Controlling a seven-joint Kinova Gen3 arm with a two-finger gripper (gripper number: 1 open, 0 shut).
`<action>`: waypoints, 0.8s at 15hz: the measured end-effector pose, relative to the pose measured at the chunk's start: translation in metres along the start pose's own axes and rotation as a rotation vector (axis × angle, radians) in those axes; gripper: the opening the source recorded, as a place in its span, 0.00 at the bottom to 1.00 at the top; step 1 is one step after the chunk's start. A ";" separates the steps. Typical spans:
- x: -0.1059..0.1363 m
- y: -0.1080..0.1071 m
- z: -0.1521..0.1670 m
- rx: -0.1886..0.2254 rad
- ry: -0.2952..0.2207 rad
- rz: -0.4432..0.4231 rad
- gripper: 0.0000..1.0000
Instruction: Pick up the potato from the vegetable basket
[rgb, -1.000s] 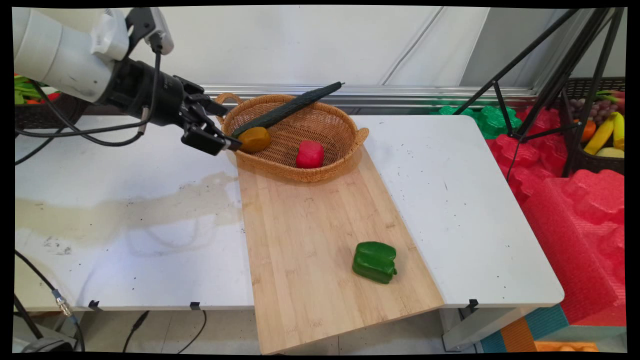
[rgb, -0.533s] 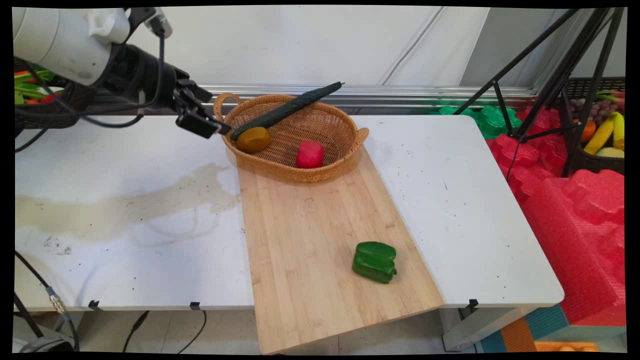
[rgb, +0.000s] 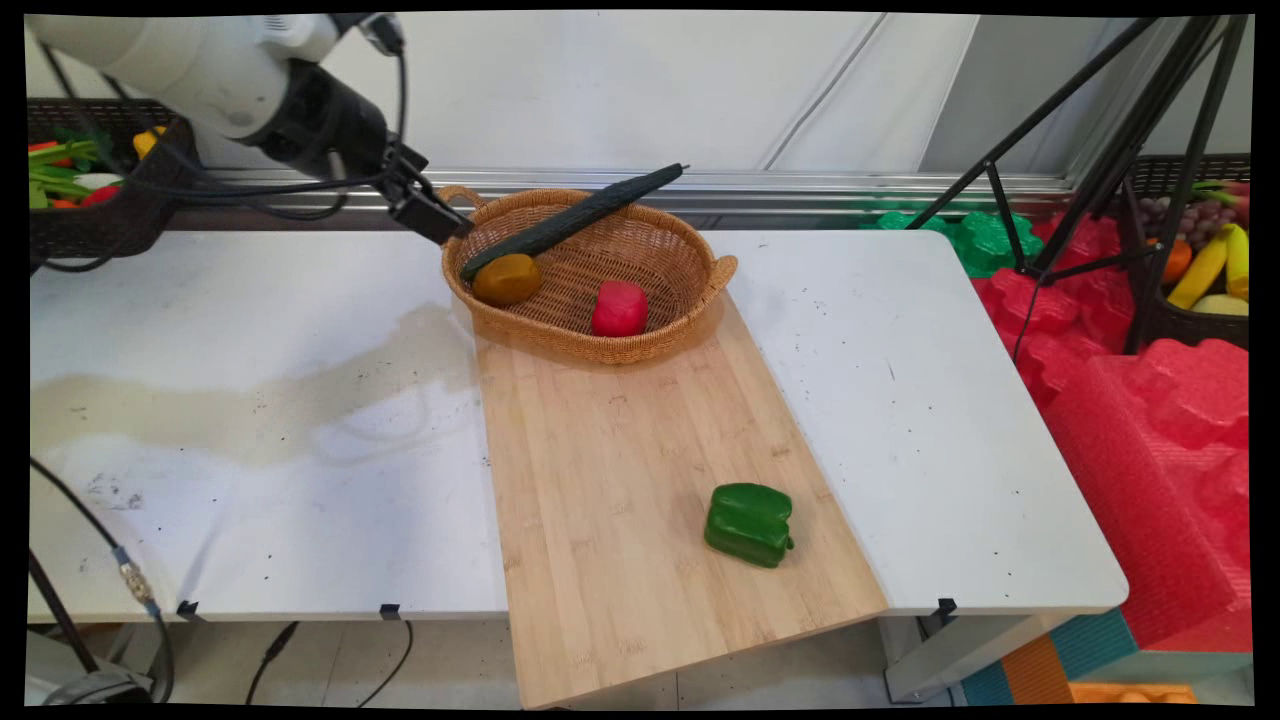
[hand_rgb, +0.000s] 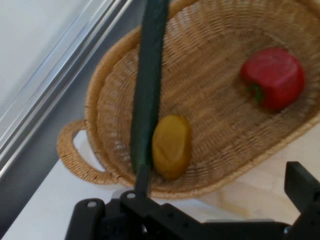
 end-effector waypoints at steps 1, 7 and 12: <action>0.003 0.001 0.004 0.011 -0.011 -0.003 1.00; 0.026 0.012 0.043 0.084 -0.075 -0.006 1.00; 0.046 0.026 0.095 0.141 -0.145 -0.025 1.00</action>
